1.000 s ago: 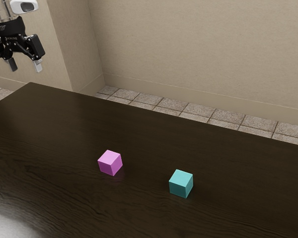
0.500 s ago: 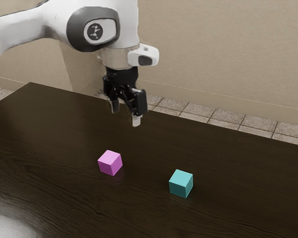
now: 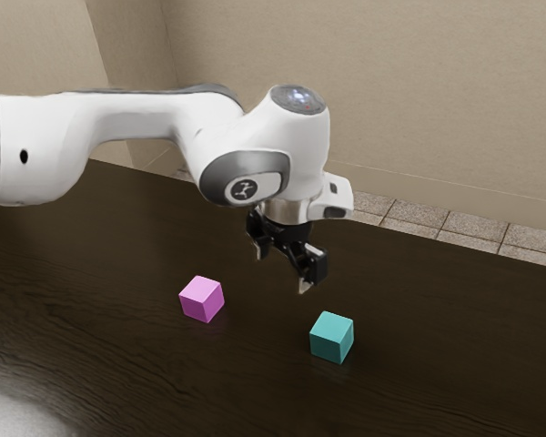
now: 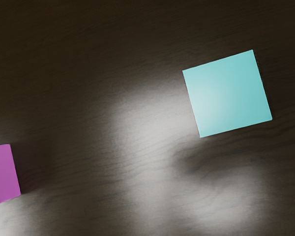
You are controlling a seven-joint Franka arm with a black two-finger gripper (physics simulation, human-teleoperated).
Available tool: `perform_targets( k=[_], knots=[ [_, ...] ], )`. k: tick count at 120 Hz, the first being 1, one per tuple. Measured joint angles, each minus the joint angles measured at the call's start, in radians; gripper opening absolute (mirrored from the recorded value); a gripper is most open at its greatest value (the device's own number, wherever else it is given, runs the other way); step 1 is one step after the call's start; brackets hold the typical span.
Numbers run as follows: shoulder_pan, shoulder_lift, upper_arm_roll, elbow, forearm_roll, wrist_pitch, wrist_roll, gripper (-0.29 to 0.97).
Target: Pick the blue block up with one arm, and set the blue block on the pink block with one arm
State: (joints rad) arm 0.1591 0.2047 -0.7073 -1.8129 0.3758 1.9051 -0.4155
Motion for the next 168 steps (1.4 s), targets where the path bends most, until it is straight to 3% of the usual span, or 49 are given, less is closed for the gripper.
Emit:
perform_targets(
  k=[9,32,52,58,77,90,138,168],
  knots=[
    [-0.014,0.008,-0.001,-0.034,0.013,0.101,-0.045,0.68],
    [-0.015,0.019,0.052,-0.075,-0.303,0.285,-0.136,0.68],
    [-0.015,0.031,0.129,-0.110,-0.411,0.369,-0.200,0.68],
    [-0.021,0.051,0.137,-0.113,-0.402,0.384,-0.216,0.68],
    [-0.062,0.132,0.150,-0.112,-0.211,0.416,-0.254,0.68],
    [-0.079,0.189,0.152,-0.102,-0.156,0.452,-0.271,0.68],
    [-0.148,0.283,0.232,-0.039,-0.126,0.508,-0.278,0.68],
    [-0.180,0.314,0.247,-0.018,-0.164,0.517,-0.269,0.68]
  ],
)
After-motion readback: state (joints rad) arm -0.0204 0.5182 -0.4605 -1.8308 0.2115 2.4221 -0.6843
